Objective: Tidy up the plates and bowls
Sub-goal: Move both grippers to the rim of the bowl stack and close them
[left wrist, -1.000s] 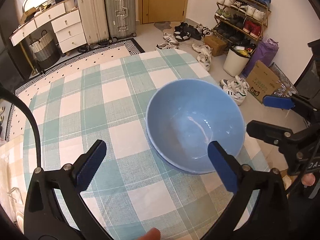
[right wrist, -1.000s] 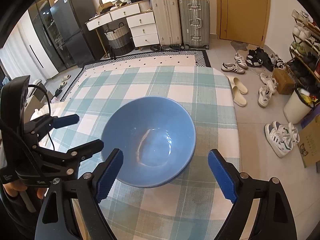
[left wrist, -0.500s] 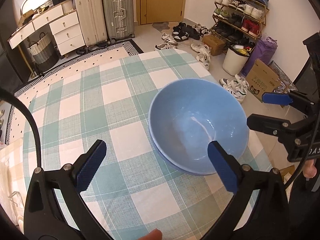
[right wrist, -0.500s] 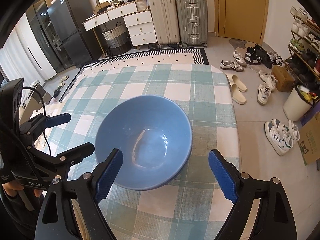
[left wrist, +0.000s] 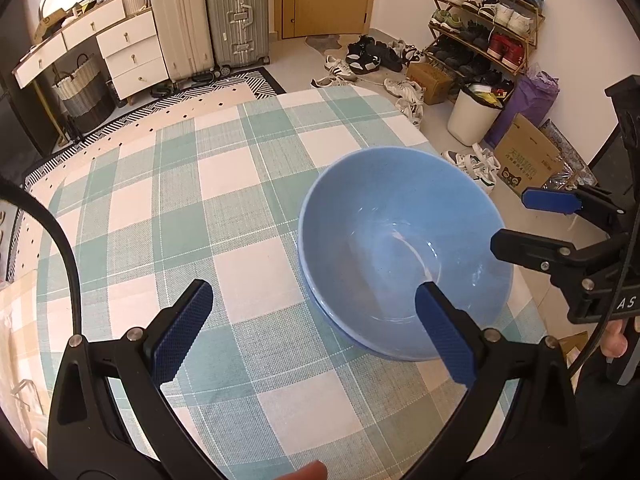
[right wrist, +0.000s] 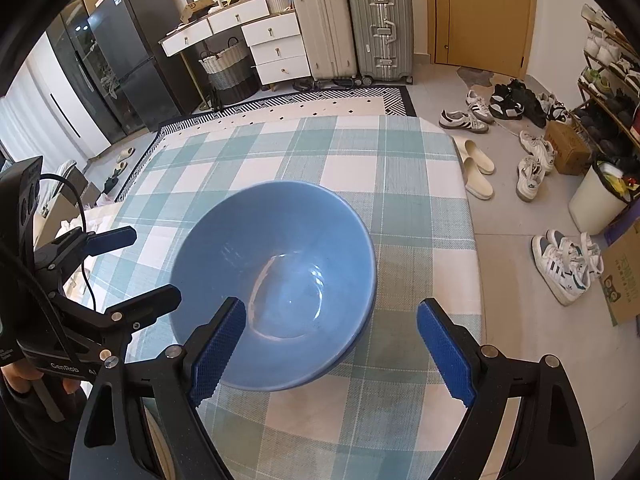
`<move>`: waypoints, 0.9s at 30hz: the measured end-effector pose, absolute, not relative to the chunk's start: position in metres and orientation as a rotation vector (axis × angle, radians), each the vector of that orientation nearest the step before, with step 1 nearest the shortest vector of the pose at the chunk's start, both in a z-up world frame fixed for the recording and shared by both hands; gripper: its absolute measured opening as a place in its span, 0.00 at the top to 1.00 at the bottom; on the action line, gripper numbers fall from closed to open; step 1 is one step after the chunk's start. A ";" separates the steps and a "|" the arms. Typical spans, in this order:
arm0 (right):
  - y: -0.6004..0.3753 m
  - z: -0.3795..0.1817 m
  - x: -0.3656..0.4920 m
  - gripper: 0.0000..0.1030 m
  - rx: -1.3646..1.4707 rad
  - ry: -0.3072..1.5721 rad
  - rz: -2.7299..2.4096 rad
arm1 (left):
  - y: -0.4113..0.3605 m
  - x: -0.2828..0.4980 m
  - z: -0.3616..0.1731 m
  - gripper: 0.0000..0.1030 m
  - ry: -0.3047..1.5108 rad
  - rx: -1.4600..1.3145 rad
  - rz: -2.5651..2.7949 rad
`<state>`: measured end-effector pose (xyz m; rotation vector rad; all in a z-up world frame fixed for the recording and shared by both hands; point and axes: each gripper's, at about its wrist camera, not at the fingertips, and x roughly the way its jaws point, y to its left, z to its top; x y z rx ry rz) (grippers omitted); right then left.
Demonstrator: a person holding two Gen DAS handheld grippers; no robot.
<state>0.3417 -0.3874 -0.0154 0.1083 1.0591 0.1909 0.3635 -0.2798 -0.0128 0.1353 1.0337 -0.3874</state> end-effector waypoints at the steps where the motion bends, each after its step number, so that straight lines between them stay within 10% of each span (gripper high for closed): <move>1: -0.388 -0.018 0.343 0.14 0.114 1.061 0.191 | -0.280 0.365 -0.015 0.02 1.037 0.133 -0.386; 27: -0.394 -0.073 0.365 0.16 0.221 1.110 0.210 | -0.285 0.403 -0.073 0.17 1.141 0.114 -0.356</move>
